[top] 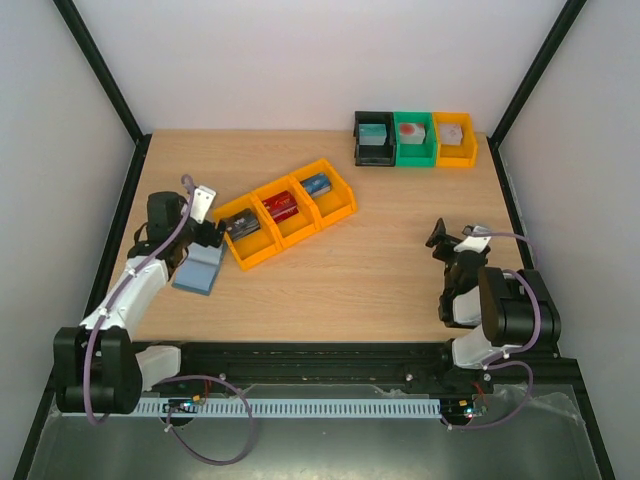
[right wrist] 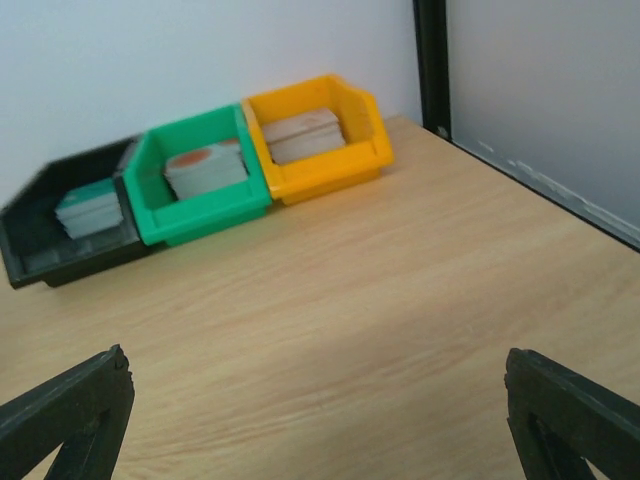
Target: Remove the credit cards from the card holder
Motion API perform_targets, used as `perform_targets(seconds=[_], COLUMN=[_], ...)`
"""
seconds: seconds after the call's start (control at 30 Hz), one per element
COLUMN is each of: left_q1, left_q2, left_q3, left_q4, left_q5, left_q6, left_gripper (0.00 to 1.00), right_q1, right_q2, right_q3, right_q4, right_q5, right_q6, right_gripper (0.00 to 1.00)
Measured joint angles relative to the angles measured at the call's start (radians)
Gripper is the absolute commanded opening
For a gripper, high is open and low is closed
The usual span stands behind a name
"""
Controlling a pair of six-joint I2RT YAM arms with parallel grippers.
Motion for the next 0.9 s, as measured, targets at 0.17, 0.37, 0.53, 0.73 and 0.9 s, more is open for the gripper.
perform_targets(seconds=[0.17,0.37,0.53,0.73,0.9], left_q1=[-0.001,-0.018,-0.014,0.063,0.045], left_q2=[-0.016,-0.027,0.205,0.031,-0.033], left_q3=[-0.073,-0.135,0.095,-0.180,-0.546], left_q4=[0.090,0.160,0.019,0.315,0.754], left_q5=[-0.023,-0.038,-0.088,-0.038,-0.043], left_q6=[0.034,0.131,0.184,-0.005,-0.192], left_gripper=[0.99,0.99,0.99,0.99,0.99], right_q1=[0.000,0.000,0.002,0.003,0.004], right_q2=[-0.001,-0.001,-0.001,-0.001,-0.001], right_q3=[0.024,0.050,0.050,0.051,0.051], right_q4=[0.029,0.024,0.023,0.022,0.018], right_q5=[-0.046,-0.060,-0.064,-0.066,-0.065], right_q6=[-0.018,-0.027,-0.029,-0.032,-0.033], right_gripper=[0.99,0.99,0.99,0.99,0.99])
